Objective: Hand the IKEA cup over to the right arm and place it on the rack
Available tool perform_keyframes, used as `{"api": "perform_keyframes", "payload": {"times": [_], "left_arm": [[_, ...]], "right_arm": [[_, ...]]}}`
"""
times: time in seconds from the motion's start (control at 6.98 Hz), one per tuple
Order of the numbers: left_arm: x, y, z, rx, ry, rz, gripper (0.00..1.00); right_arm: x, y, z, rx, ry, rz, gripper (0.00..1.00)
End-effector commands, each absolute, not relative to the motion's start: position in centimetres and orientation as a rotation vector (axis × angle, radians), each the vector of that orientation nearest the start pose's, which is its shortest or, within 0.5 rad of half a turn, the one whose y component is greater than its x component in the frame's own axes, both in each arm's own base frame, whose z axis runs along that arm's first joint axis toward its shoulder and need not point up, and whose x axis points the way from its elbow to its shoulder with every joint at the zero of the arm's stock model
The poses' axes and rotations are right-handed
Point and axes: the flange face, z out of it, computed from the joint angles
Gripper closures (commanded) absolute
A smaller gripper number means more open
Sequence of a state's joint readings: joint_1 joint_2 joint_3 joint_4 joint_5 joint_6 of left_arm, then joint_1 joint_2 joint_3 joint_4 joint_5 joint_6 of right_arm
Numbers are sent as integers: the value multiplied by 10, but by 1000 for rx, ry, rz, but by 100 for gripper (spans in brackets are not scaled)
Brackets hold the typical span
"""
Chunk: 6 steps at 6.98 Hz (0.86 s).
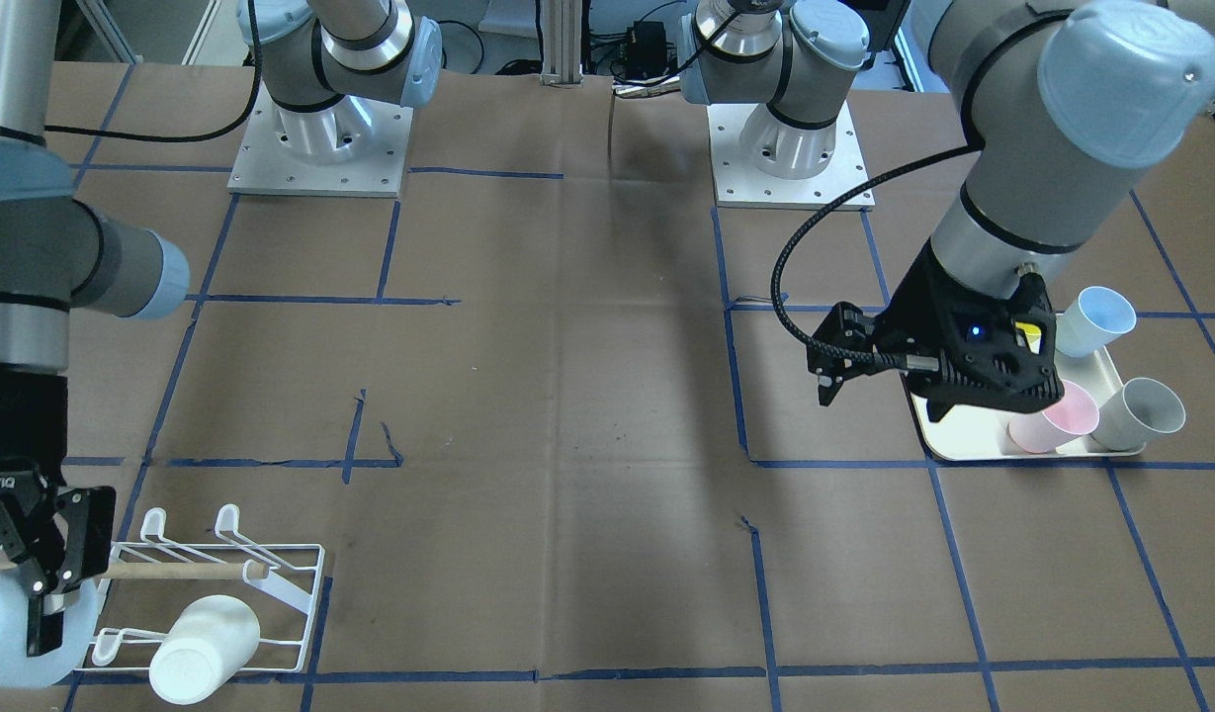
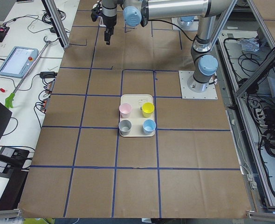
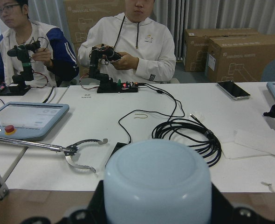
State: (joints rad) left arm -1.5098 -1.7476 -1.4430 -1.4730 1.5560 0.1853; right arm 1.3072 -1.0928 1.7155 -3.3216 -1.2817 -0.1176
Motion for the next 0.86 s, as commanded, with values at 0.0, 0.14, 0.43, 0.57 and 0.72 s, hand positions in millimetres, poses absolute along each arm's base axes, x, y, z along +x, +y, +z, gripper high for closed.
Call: {"api": "perform_keyframes", "payload": {"times": [0.0,0.14,0.43,0.57,0.72], "left_arm": [[-102,-557,466,118,3145,21,1],[-103,-551,464,114,3148,23,1],[-103,-552,471,94,3144,-58,1],[-103,-551,471,56,3147,-59,1],[-103,-551,471,49,3149,-59,1]], "right_arm": [[-63,-687,340,-161,2645,-1724,82],[-67,-690,332,-179,2656,-1712,82],[-67,-684,297,-166,2680,-1641,82],[-64,-676,285,-169,2675,-1659,82],[-62,-671,284,-166,2679,-1648,82]]}}
